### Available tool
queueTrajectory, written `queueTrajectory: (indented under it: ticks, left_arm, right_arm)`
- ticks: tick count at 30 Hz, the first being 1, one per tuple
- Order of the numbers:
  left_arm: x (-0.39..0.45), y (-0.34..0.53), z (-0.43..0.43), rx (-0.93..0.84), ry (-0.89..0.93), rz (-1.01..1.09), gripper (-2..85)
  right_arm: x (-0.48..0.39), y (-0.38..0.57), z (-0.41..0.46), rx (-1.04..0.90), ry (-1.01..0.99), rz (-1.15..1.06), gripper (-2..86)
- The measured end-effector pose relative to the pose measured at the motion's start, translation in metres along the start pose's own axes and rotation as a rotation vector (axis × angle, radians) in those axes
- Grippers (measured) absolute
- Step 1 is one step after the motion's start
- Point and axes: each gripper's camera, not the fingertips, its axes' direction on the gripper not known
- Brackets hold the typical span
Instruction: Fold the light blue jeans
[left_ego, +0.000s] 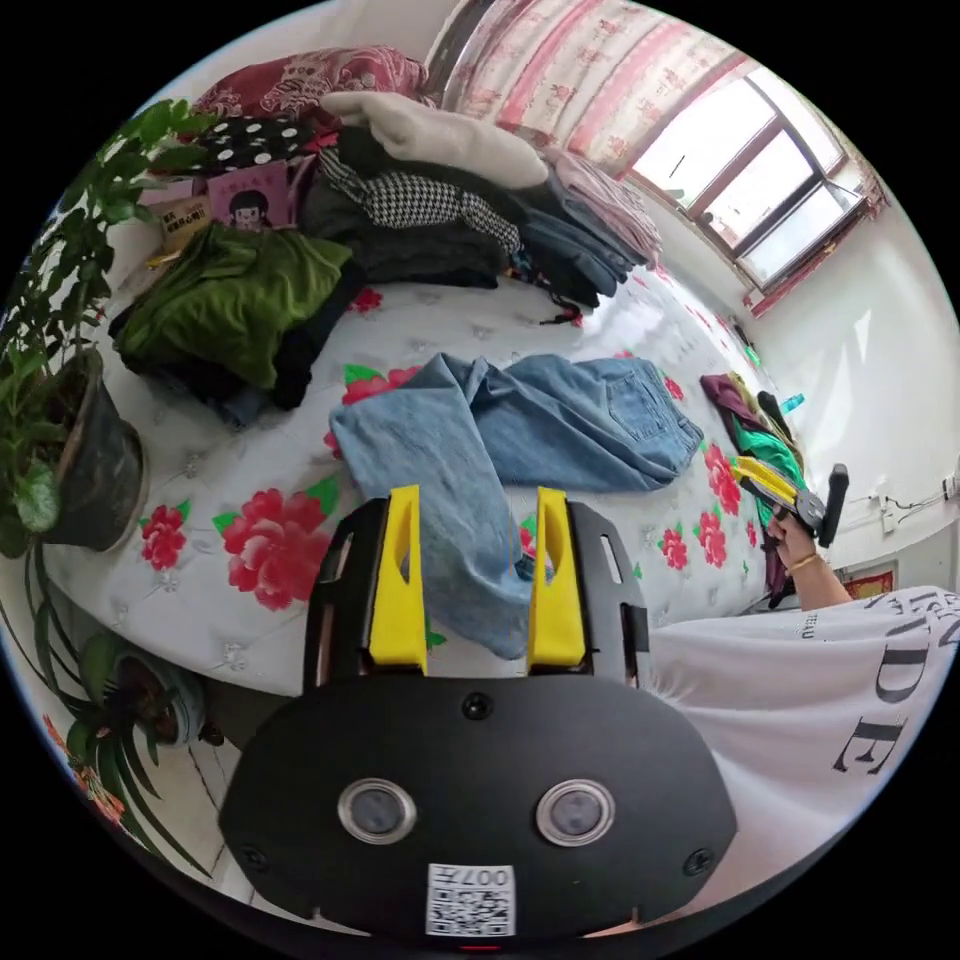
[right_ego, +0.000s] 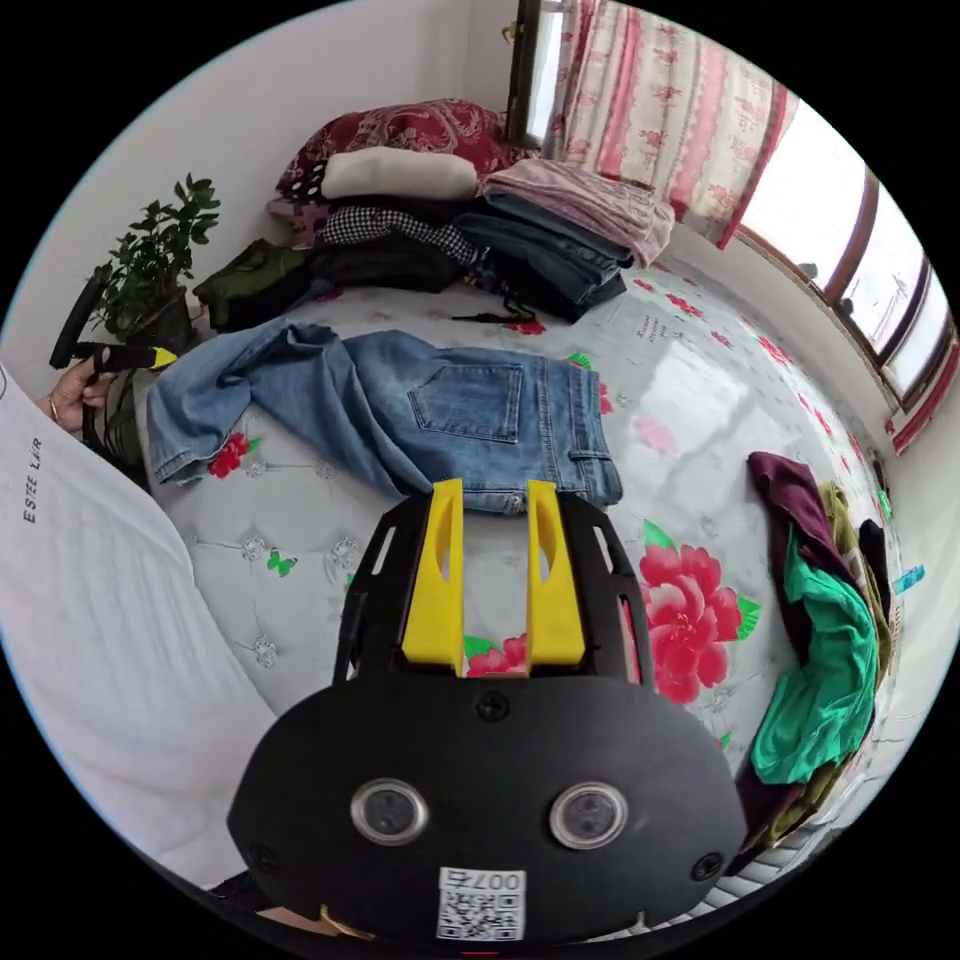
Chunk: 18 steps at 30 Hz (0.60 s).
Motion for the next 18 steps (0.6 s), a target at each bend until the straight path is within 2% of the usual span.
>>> queueTrajectory:
  ticks: [2,6,8,9,12,14,18]
  left_arm:
    - [0.013,0.006,0.018,-0.045,-0.071,0.01,16.9]
    - [0.02,0.001,0.044,-0.147,-0.32,0.023,10.8]
    - [0.012,-0.008,0.037,-0.172,-0.286,0.008,8.6]
    - [0.007,-0.013,0.02,-0.128,-0.269,-0.009,6.6]
    - [-0.005,-0.023,-0.036,-0.006,-0.303,-0.043,4.3]
    - [-0.01,-0.026,-0.071,0.066,-0.316,-0.049,4.1]
    - [-0.008,-0.016,-0.138,0.208,-0.255,0.004,4.9]
  right_arm:
    - [-0.008,-0.023,0.059,-0.094,-0.084,-0.075,7.4]
    - [-0.021,-0.042,0.135,-0.292,-0.126,-0.163,5.6]
    - [-0.015,-0.049,0.152,-0.343,-0.069,-0.191,2.7]
    - [-0.01,-0.051,0.148,-0.339,-0.079,-0.194,2.0]
    - [0.026,-0.067,0.092,-0.19,-0.146,-0.161,0.5]
    - [0.059,-0.07,0.02,-0.024,-0.16,-0.135,0.1]
    - [0.096,-0.047,-0.106,0.22,-0.007,-0.062,-0.1]
